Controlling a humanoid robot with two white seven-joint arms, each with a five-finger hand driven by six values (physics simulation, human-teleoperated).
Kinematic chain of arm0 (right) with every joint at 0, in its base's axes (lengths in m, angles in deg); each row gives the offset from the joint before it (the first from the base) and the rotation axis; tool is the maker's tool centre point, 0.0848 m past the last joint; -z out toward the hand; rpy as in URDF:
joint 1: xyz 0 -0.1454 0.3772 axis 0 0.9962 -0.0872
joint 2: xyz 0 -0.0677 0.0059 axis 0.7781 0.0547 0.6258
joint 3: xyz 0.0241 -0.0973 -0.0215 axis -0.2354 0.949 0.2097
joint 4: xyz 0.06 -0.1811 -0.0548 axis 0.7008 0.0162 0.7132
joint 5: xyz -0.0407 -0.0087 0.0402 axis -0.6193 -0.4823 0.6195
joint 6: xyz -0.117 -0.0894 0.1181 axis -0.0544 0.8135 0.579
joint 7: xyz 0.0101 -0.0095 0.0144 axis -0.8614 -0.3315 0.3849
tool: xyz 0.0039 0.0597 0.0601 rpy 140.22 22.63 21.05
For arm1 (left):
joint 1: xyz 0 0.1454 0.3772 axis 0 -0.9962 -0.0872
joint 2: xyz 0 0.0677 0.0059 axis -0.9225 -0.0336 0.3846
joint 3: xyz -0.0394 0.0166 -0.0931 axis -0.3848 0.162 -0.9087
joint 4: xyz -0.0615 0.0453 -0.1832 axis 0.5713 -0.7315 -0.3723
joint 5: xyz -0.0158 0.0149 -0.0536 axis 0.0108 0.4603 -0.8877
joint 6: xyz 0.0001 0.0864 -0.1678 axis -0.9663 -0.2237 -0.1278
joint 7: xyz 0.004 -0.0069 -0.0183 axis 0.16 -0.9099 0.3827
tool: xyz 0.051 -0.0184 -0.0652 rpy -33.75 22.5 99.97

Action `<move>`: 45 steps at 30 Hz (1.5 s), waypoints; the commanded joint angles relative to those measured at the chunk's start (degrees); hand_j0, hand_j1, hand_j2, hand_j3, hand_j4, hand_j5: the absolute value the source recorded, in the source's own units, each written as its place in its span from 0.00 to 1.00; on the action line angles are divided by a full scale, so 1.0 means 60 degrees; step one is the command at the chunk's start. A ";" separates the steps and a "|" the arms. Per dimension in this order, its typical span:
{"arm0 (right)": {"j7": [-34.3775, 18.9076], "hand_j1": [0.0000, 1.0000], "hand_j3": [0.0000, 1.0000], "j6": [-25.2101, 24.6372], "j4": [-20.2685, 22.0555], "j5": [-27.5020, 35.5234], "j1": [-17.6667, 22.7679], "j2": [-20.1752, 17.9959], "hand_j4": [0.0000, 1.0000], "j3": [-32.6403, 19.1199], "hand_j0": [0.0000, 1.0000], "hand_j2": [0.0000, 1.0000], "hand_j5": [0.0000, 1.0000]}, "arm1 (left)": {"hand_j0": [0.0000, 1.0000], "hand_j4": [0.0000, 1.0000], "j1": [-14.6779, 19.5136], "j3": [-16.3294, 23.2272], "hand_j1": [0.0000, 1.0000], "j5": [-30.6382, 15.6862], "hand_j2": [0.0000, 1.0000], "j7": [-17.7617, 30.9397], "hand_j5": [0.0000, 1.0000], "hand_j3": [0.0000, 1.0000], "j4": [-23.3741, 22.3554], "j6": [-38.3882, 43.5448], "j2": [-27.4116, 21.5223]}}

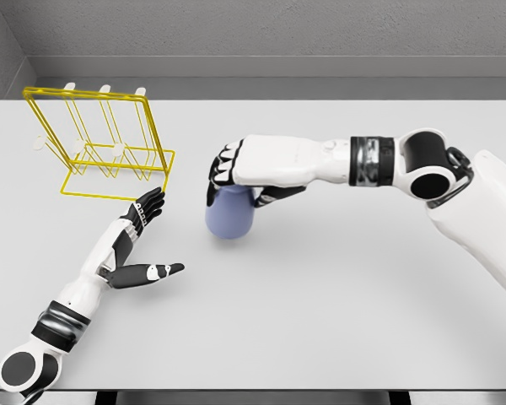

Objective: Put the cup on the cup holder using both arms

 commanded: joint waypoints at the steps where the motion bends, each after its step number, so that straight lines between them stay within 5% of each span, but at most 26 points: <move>1: 0.0005 0.62 0.62 -0.0031 -0.0071 -0.0046 0.0000 0.0071 0.62 0.0020 0.62 0.62 0.62 | 1.00 1.00 0.0000 0.0001 1.00 0.0010 1.00 0.0000 1.00 1.00 0.0005 -0.0001 -0.0003; 29: 0.0005 0.63 0.63 -0.0031 -0.0408 -0.0588 0.0220 0.0305 0.63 0.0504 0.63 0.63 0.63 | 1.00 1.00 0.0029 -0.0028 1.00 0.0054 1.00 0.0000 1.00 1.00 0.0005 -0.0016 0.0041; 45: 0.0005 0.86 0.86 -0.0031 -0.0555 -0.1349 0.0161 0.0657 0.86 0.0489 0.86 0.86 0.86 | 1.00 1.00 0.0044 -0.0013 1.00 0.0040 1.00 0.0000 1.00 1.00 0.0005 -0.0001 0.0026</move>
